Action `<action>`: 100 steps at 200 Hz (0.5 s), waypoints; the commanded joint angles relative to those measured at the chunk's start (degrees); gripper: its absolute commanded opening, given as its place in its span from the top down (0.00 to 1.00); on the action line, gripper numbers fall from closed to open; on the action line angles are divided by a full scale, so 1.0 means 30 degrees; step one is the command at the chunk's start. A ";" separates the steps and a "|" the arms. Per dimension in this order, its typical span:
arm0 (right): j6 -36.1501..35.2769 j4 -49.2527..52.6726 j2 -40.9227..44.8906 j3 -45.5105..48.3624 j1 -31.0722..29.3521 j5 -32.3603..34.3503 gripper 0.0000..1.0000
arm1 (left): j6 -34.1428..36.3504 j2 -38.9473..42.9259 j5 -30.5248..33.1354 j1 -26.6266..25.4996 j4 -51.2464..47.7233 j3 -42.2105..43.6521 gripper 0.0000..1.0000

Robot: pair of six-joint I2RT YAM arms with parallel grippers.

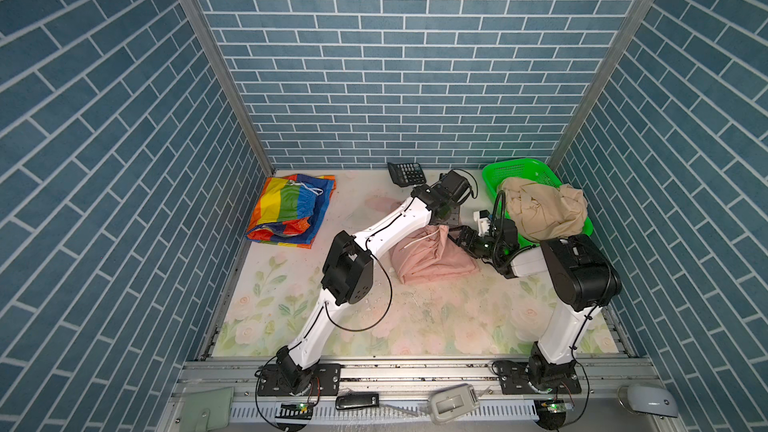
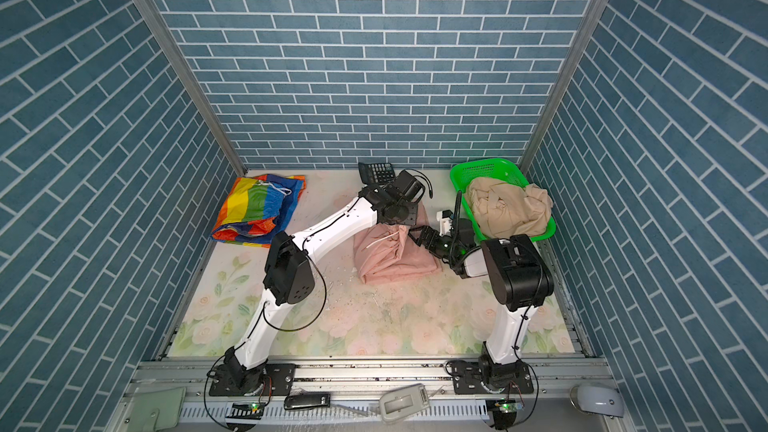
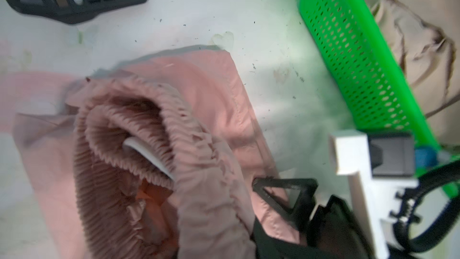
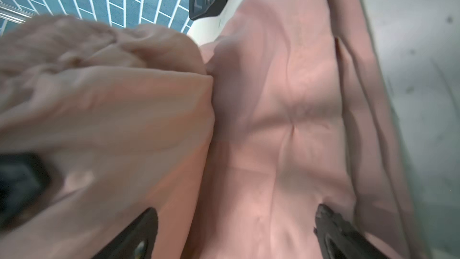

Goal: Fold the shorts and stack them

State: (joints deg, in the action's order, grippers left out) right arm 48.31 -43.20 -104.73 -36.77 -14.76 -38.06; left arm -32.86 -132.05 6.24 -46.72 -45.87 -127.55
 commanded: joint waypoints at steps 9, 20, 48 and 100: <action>0.0421 0.4614 0.1931 0.1540 0.0111 -0.0143 0.01 | 0.0949 0.1228 -0.0883 0.0221 0.1577 -0.0016 0.35; -0.0067 0.5645 0.3173 0.1644 0.0352 -0.0195 0.01 | 0.1638 0.1843 -0.0682 0.0265 0.1426 -0.0449 0.21; -0.2089 1.0003 0.6746 0.1121 0.0819 0.0616 0.01 | 0.2000 0.4873 -0.0741 0.0684 0.1953 0.1023 0.00; -0.6105 1.7427 0.9385 -0.2100 0.0106 0.4957 0.01 | -0.1936 1.0953 -0.4584 0.2710 1.0221 1.3291 0.00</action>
State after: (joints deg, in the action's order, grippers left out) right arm 38.33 -4.84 -76.71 -38.52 -12.56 -31.48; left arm -32.29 -100.82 -1.32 -41.23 -28.27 -100.33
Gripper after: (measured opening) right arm 0.987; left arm 0.995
